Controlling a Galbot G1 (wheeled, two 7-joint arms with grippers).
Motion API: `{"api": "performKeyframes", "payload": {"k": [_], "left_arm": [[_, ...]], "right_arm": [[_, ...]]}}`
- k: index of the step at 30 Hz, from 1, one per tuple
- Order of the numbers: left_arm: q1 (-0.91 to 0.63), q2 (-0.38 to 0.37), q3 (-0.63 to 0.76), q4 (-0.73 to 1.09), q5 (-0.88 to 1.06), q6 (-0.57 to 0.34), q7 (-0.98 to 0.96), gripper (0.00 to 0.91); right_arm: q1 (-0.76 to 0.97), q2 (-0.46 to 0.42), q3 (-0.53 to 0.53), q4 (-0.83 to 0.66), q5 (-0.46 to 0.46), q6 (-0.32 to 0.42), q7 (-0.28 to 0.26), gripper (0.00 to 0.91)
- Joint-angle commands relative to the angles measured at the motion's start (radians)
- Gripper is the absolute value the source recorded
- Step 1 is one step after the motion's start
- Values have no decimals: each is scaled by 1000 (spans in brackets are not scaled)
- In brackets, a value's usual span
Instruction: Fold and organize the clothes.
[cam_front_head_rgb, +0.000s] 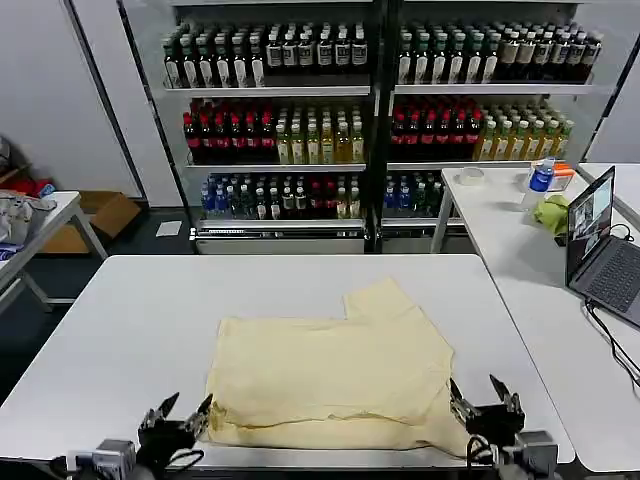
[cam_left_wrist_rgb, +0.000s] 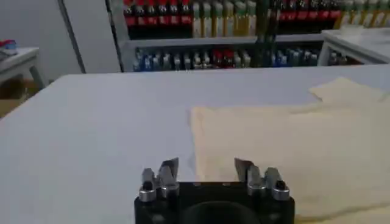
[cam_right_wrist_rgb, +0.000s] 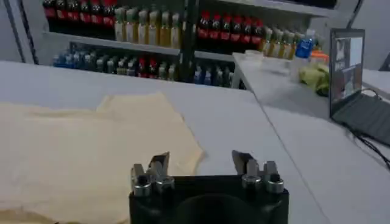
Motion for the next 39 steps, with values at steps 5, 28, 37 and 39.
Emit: {"api": "performKeyframes", "payload": {"k": [5, 28, 37, 39], "left_arm": [[-481, 94, 161, 343, -124, 9, -64, 907], [-837, 21, 419, 709, -141, 10, -62, 907], [-858, -3, 449, 739, -141, 10, -60, 907], [-856, -7, 453, 737, -140, 10, -59, 907]], "right_arm": [[579, -20, -260, -383, 171, -21, 45, 907], [987, 200, -486, -948, 186, -20, 35, 907], [1007, 240, -481, -1032, 176, -20, 28, 907], [1006, 246, -477, -1039, 176, -20, 28, 907]]}}
